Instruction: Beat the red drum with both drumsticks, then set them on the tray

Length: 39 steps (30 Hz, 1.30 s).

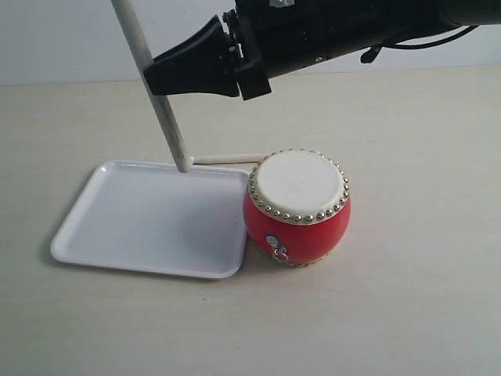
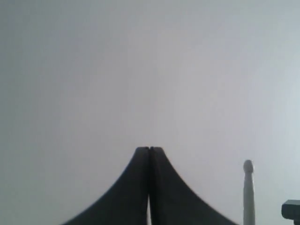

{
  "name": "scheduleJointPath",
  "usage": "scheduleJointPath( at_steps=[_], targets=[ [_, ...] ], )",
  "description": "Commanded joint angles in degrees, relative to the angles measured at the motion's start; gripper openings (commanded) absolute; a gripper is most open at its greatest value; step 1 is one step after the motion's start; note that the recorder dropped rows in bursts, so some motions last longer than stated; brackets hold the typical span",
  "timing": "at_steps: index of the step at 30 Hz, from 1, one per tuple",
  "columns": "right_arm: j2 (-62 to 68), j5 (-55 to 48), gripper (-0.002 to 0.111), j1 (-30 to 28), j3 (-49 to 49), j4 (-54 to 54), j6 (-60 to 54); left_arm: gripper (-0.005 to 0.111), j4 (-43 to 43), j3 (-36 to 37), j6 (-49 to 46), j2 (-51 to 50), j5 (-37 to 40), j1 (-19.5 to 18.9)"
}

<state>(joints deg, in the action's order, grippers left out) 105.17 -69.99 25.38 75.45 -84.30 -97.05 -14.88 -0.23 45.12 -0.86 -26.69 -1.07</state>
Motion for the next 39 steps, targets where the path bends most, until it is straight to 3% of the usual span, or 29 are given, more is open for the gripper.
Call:
scheduleJointPath(
  at_steps=[1,5,9,13,19,24,27,34,39],
  targets=[
    [-0.3,0.0,0.000,-0.1,-0.3,-1.6,-0.7,0.000,2.6,-4.9,-7.5,-6.7,-3.3,-0.1],
    [-0.3,0.0,0.000,-0.1,-0.3,-1.8,-0.7,0.000,0.8,-10.5,-9.1,-18.7,-3.2,-0.1],
    [-0.3,0.0,0.000,-0.1,-0.3,-1.8,-0.7,0.000,-7.2,-15.0,-6.5,-34.4,-5.5,-0.1],
    [-0.3,0.0,0.000,-0.1,-0.3,-1.8,-1.9,0.000,-19.6,-17.9,1.8,-51.2,-16.7,-0.1],
    [-0.3,0.0,0.000,-0.1,-0.3,-2.1,-2.2,0.000,-34.8,-21.9,3.3,-70.8,-38.7,-0.1],
    [-0.3,3.1,0.000,-0.1,-0.3,-3.5,-2.4,0.001,-40.6,-25.4,3.8,-80.1,-43.3,0.0],
    [-0.3,3.0,0.000,-0.1,-0.3,-4.4,-2.9,0.011,-41.0,-26.5,4.8,-83.4,-43.3,0.8],
    [-0.3,3.1,0.000,-0.1,-0.3,-4.6,-3.2,0.047,-43.1,-26.6,4.8,-84.8,-43.3,3.1],
    [-0.3,3.0,0.000,-0.1,-0.3,-4.6,-3.2,0.058,-44.7,-26.6,4.8,-84.8,-43.3,5.2]
  ],
)
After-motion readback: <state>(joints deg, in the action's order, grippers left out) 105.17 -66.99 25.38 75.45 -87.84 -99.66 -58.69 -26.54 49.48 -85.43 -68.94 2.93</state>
